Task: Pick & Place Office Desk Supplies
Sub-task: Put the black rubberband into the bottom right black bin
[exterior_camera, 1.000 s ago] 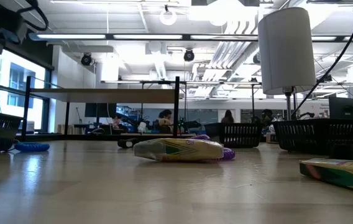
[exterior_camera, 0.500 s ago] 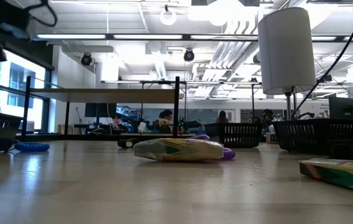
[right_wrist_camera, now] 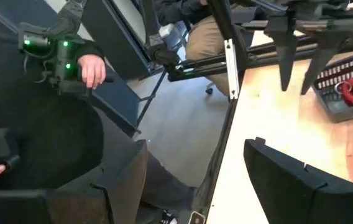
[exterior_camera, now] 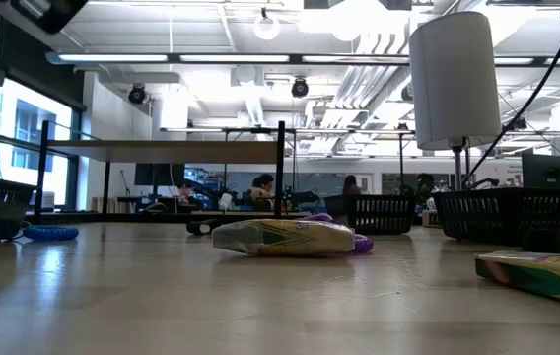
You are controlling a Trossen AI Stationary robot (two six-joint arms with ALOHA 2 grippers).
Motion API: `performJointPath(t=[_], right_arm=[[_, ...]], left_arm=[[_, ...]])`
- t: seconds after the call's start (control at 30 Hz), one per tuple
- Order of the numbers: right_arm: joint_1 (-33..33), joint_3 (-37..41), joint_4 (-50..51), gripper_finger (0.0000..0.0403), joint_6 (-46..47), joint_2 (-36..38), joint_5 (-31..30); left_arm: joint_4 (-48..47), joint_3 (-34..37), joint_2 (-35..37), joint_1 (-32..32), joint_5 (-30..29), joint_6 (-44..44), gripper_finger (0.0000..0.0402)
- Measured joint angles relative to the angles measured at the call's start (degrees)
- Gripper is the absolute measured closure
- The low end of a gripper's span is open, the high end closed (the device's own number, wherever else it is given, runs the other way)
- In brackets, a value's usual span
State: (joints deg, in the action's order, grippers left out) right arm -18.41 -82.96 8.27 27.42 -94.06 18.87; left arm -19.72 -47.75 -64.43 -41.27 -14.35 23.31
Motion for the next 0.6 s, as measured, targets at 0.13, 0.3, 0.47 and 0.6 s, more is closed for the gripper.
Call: performJointPath(t=[0.13, 0.3, 0.47, 0.6], right_arm=[[-1.71, 0.0, 0.5, 0.0147, 1.37, 0.0, -2.07], [-3.67, 0.0, 1.45, 0.0147, 1.97, 0.0, -4.22], [-5.73, 0.0, 1.82, 0.0147, 2.82, 0.0, -6.07], [-6.83, 0.0, 2.38, 0.0147, 2.92, 0.0, -7.15]], left_arm=[[3.9, -0.02, -5.33, -0.2, 0.01, -7.02, 0.0312], [2.12, 0.0, -14.94, -0.14, 0.22, -8.54, 0.0312], [4.8, -1.88, -24.11, -1.13, 0.79, -10.84, 0.0312], [6.65, -3.93, -26.8, -1.72, 2.52, -3.01, 0.0312]])
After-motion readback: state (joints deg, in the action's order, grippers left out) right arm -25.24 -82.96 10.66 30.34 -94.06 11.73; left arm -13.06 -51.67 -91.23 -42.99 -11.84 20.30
